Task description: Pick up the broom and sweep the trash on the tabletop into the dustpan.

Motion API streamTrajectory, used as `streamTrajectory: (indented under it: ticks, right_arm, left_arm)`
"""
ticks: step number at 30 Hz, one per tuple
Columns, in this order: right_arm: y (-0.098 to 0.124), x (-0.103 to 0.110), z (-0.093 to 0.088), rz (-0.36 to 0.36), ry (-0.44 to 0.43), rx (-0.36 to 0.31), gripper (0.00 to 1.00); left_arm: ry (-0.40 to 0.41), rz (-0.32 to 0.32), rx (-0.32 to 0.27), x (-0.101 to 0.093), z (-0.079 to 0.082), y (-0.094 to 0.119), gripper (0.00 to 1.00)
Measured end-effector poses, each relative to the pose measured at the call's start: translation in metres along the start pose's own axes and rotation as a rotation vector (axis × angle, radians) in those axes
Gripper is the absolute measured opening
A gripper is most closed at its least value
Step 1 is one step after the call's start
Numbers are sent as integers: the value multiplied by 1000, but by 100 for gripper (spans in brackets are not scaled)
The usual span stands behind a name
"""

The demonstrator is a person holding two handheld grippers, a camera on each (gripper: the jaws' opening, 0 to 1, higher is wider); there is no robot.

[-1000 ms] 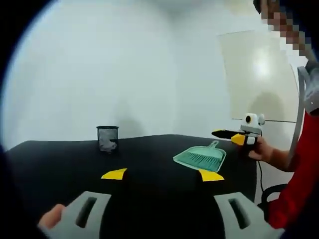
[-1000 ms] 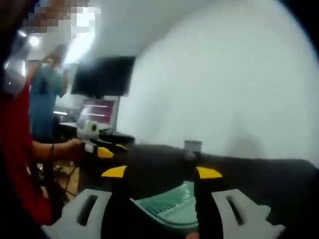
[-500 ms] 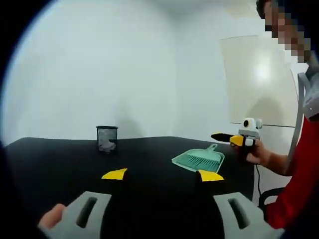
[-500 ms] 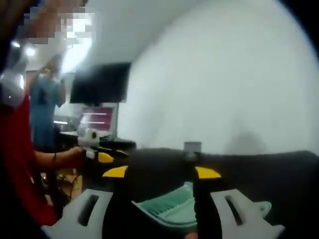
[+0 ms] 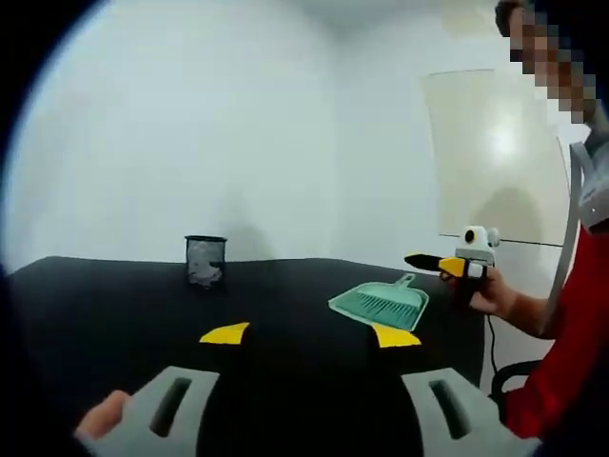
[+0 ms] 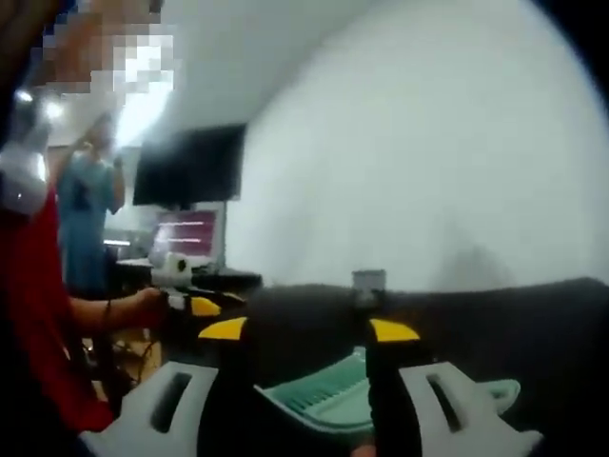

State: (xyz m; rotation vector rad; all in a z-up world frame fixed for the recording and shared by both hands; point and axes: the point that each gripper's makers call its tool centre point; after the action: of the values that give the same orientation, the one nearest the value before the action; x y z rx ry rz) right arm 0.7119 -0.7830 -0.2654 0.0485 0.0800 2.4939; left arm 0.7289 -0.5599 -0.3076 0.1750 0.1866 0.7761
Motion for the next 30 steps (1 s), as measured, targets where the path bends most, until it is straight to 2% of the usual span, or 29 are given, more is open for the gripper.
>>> streamTrajectory:
  ticks: [30]
  right_arm:
    - [2, -2, 0, -2, -19, -7, 48]
  left_arm:
    - [-5, -3, 19, -1, -4, 0, 42]
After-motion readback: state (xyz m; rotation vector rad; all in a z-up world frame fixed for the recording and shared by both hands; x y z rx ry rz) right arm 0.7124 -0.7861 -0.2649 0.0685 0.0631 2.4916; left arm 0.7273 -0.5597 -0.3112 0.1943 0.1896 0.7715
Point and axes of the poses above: the point that each gripper's makers call its tool centre point, and the gripper's own axes: y roughly backward along the fingers, x roughly to its left, z roughly out of its top, and after that the axes turned 12 degrees about x, right-handed
